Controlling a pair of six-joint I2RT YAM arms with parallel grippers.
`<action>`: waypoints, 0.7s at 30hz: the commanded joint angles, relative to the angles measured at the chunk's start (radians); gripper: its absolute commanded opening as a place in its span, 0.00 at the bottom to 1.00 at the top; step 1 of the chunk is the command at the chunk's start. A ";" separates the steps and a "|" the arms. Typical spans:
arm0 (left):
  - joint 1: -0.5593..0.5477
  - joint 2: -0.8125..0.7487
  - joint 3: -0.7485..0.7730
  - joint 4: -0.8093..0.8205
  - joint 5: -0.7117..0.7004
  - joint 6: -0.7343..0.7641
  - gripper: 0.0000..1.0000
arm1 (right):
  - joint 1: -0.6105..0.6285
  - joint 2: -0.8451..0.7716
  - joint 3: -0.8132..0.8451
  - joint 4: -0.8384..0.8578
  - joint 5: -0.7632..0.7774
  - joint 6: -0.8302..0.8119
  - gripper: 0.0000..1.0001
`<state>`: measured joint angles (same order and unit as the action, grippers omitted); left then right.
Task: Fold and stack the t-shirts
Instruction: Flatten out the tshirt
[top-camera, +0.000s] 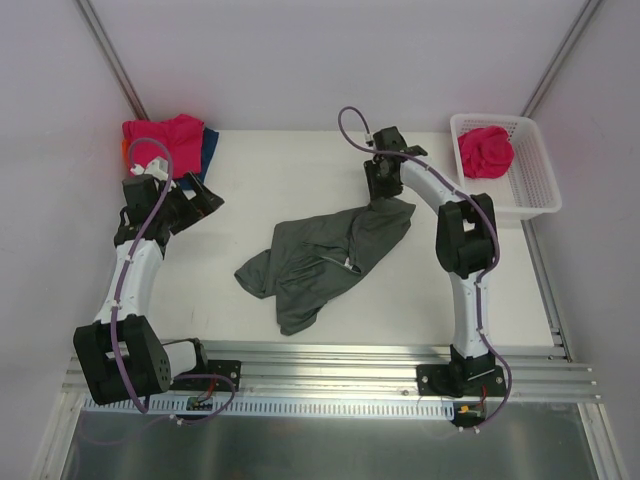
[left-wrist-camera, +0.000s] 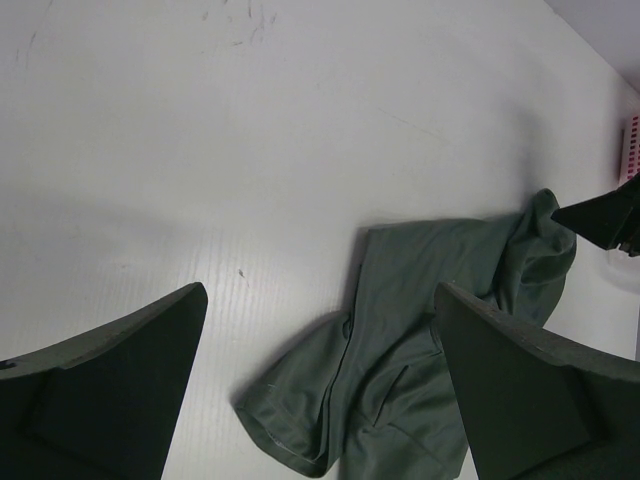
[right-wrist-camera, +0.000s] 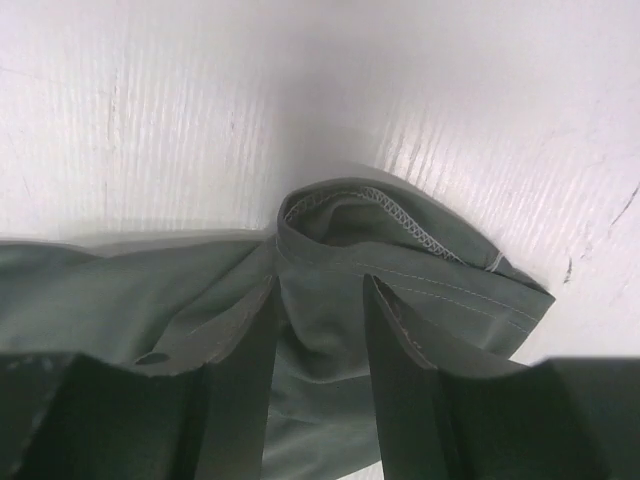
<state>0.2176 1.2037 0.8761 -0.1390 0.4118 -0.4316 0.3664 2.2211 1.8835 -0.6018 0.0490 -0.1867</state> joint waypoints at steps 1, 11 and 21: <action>0.006 -0.016 0.009 0.019 0.015 -0.004 0.99 | 0.008 -0.055 -0.026 -0.012 0.000 -0.020 0.43; 0.006 -0.033 -0.025 0.030 0.016 -0.024 0.99 | 0.088 -0.218 -0.228 -0.047 -0.034 0.029 0.41; 0.006 -0.059 -0.058 0.045 0.019 -0.036 0.99 | 0.161 -0.278 -0.285 -0.059 -0.024 0.044 0.42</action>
<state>0.2176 1.1824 0.8288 -0.1299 0.4118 -0.4503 0.5247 1.9953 1.5929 -0.6418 0.0189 -0.1616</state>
